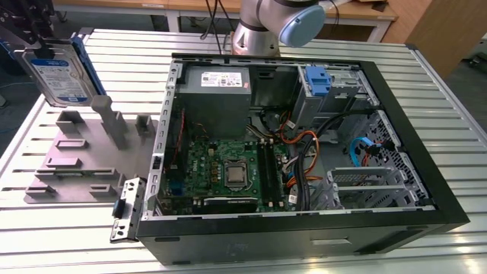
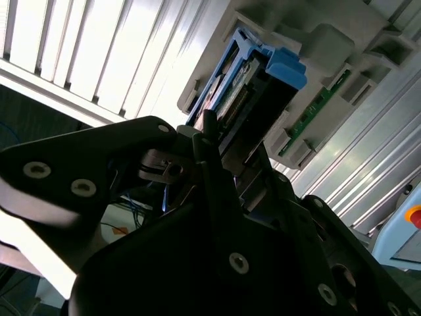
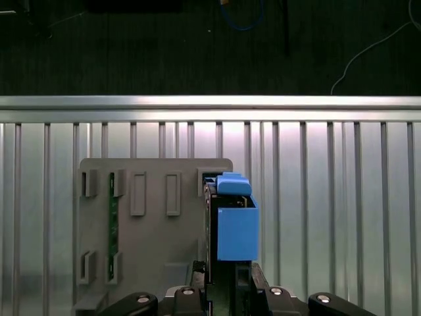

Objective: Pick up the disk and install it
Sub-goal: 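Pick up the disk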

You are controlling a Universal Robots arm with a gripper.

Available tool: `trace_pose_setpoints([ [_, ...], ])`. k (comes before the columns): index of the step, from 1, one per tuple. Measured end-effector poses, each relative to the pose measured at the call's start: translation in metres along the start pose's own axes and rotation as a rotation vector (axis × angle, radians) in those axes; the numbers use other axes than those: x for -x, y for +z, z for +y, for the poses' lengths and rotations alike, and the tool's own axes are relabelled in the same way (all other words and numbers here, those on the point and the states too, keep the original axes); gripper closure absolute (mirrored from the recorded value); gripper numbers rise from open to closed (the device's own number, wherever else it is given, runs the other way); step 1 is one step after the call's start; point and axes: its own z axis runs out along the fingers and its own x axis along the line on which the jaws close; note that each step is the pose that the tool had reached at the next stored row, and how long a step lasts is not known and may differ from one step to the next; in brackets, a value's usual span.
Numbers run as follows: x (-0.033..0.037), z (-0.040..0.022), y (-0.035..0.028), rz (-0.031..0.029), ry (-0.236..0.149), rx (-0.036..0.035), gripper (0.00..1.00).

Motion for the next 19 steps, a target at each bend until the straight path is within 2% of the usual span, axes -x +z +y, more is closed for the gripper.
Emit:
trace_pose_setpoints([
  [11, 0.0008, 0.0002, -0.0188, 0.0, 0.0, 0.0, 0.65],
  [19, 0.0008, 0.0002, -0.0201, 0.0, 0.0, 0.0, 0.65],
])
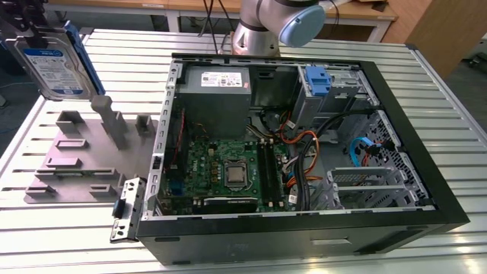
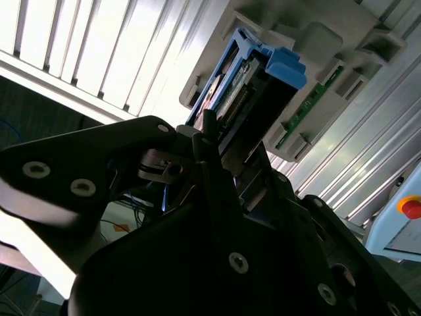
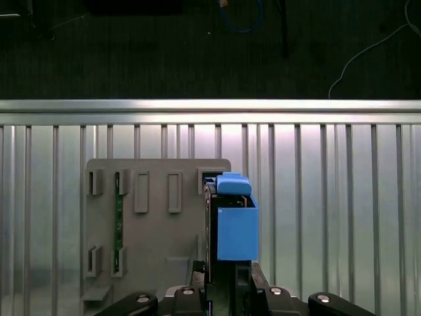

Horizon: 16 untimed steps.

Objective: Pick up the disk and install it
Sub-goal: 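Pick up the disk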

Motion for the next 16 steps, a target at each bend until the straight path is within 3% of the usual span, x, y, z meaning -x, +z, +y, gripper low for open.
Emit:
trace_pose_setpoints([
  [16, 0.0002, 0.0, -0.0042, 0.0, 0.0, 0.0, 0.65],
])
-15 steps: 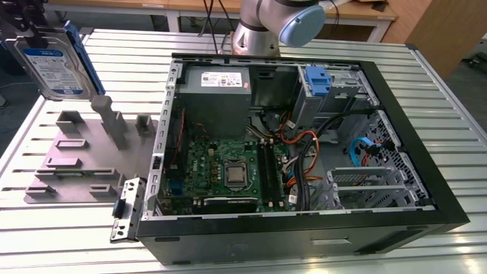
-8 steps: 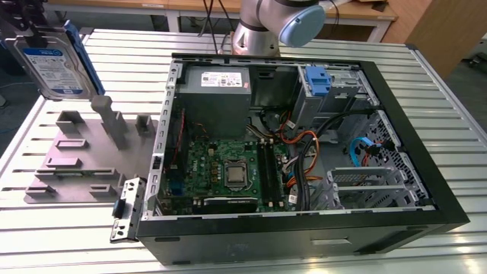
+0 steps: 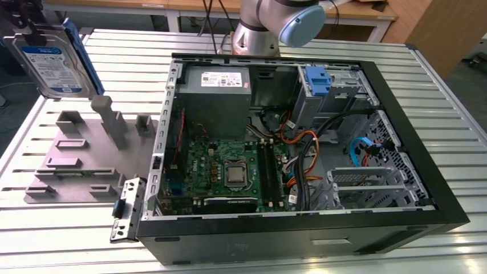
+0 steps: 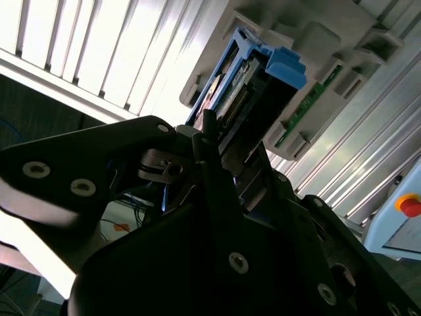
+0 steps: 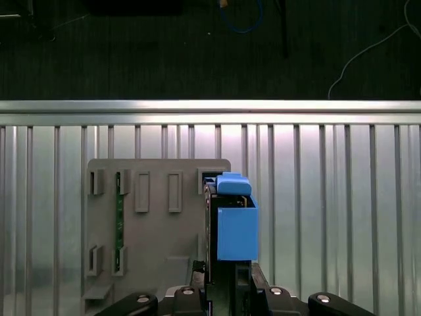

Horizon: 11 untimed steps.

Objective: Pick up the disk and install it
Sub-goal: 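Pick up the disk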

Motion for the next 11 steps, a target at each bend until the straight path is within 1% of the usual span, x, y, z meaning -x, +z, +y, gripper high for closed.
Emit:
trace_pose_setpoints([
  [11, 0.0003, 0.0001, -0.0063, 0.0, 0.0, 0.0, 0.65],
])
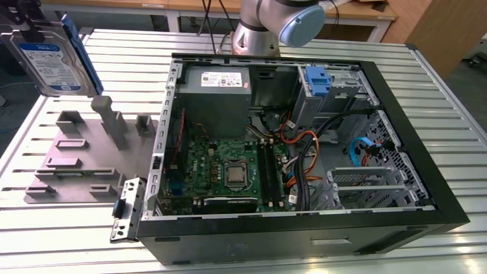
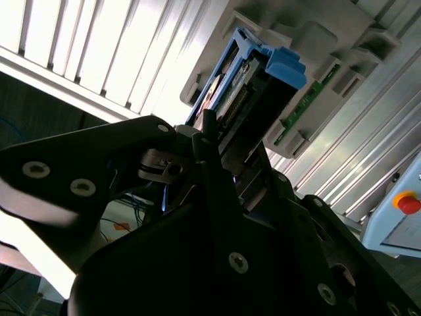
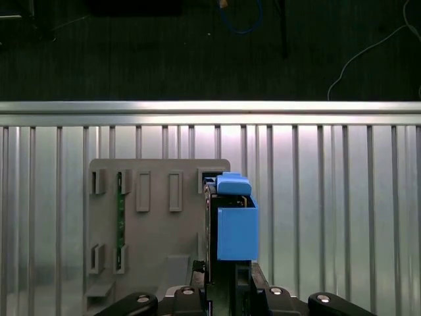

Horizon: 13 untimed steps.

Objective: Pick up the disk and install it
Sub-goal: 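Pick up the disk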

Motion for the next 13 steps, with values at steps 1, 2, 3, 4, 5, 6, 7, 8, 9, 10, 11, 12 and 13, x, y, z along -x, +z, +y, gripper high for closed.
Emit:
trace_pose_setpoints([
  [1, 0.0, 0.0, -0.0005, 0.0, 0.0, 0.0, 0.65],
  [2, 0.0, 0.0, -0.001, 0.0, 0.0, 0.0001, 0.65],
  [3, 0.0001, 0.0, -0.0015, 0.0, 0.0, 0.0, 0.65],
  [4, 0.0001, 0.0, -0.0019, 0.0, 0.0, 0.0001, 0.65],
  [5, 0.0001, 0.0, -0.002, 0.0, 0.0, 0.0, 0.65],
  [6, 0.0001, 0.0, -0.0022, 0.0, 0.0, 0.0, 0.65],
  [7, 0.0001, 0.0, -0.0023, 0.0, 0.0, 0.0001, 0.65],
  [8, 0.0001, 0.0, -0.0023, 0.0, 0.0, 0.0, 0.65],
  [9, 0.0001, 0.0, -0.0024, 0.0, 0.0, 0.0001, 0.65],
  [10, 0.0001, 0.0, -0.0028, 0.0001, 0.0, 0.0002, 0.65],
  [11, 0.0001, 0.0, -0.0031, 0.0001, 0.0, 0.0003, 0.65],
  [12, 0.0001, 0.0, -0.0033, 0.0, 0.0, 0.0, 0.65],
  [13, 0.0001, 0.0, -0.0037, 0.0, 0.0, 0.0001, 0.65],
])
